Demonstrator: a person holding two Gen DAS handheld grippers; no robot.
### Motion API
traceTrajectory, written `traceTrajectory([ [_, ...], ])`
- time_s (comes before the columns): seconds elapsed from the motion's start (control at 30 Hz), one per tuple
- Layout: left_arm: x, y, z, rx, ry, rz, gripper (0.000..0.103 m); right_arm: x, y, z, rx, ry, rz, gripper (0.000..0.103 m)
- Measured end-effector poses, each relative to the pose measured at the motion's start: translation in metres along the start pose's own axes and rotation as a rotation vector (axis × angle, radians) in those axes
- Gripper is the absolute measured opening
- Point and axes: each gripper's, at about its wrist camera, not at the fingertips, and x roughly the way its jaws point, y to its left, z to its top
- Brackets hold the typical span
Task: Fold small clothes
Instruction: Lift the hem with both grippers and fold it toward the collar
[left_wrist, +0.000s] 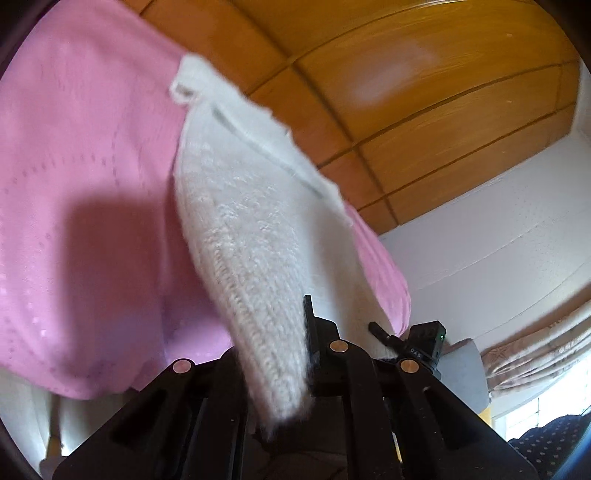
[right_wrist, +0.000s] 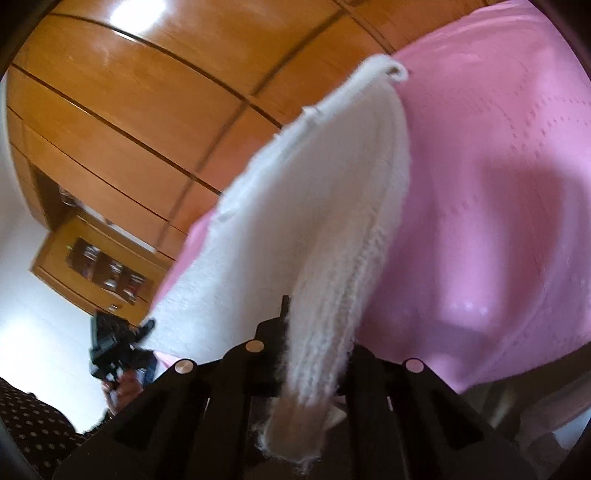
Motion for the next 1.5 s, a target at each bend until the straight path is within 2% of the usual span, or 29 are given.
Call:
traceTrajectory([
  [0.3, -0.036, -0.027, 0.004, 0.066, -0.117, -0.049, 0.005, -0.033, 0.049, 0.006, -0.132, -0.107, 0.188, 0.007],
  [0.63, -0.082, -0.049, -0.001, 0.082, -0.174, -0.181, 0.005, -0.067, 0.070, -0.004, -0.180, -0.148, 0.294, 0.007],
  [0.97, -0.115, -0.067, -0.010, 0.084, -0.176, -0.184, 0.005, -0.097, 0.110, -0.040, -0.292, -0.073, 0.285, 0.007],
  [1.17, -0.130, -0.074, -0.014, 0.093, -0.165, -0.220, 0.005, -0.107, 0.135, -0.049, -0.348, -0.031, 0.307, 0.007],
  [1.27, -0.123, -0.067, -0.006, 0.077, -0.166, -0.237, 0.005, -0.102, 0.130, -0.040, -0.330, -0.044, 0.325, 0.007],
  [1.33, -0.119, -0.055, 0.003, 0.027, -0.160, -0.254, 0.005, -0.097, 0.123, -0.033, -0.296, -0.056, 0.337, 0.007],
  [1.5, -0.101, -0.028, 0.033, -0.085, -0.168, -0.242, 0.005, -0.067, 0.098, -0.002, -0.210, -0.084, 0.330, 0.007],
])
